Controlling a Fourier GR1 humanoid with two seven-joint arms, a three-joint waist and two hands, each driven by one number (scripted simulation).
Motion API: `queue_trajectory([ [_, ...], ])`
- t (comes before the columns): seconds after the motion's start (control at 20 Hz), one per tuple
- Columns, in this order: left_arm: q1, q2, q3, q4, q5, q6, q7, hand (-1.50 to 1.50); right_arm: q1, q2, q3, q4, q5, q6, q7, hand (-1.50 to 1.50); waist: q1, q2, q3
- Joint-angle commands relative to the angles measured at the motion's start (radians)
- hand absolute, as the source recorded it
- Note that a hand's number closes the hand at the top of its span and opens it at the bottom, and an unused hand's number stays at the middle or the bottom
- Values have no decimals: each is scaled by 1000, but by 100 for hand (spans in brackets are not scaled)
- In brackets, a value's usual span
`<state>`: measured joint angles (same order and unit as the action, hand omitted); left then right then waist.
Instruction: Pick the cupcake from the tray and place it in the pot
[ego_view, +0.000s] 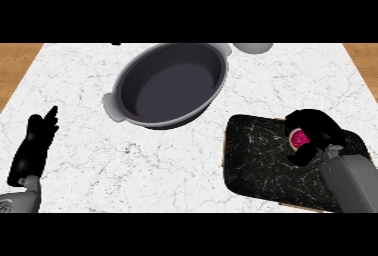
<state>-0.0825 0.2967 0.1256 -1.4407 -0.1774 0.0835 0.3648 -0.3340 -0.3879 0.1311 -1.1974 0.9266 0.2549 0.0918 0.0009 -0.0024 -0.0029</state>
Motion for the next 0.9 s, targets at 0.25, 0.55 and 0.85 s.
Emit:
queue_trajectory([
  [0.25,17,11,38,9,20,-40,-32,0,73,85,-5,-170,93,-78,181,150,-10,-2,2],
  [0.55,19,15,55,-14,1,3,38,0,249,311,-6,-234,248,-198,682,150,-76,-25,-4],
  [0.85,22,4,39,-14,2,-8,28,0,271,385,200,-569,483,-219,1011,150,-55,-25,-4],
])
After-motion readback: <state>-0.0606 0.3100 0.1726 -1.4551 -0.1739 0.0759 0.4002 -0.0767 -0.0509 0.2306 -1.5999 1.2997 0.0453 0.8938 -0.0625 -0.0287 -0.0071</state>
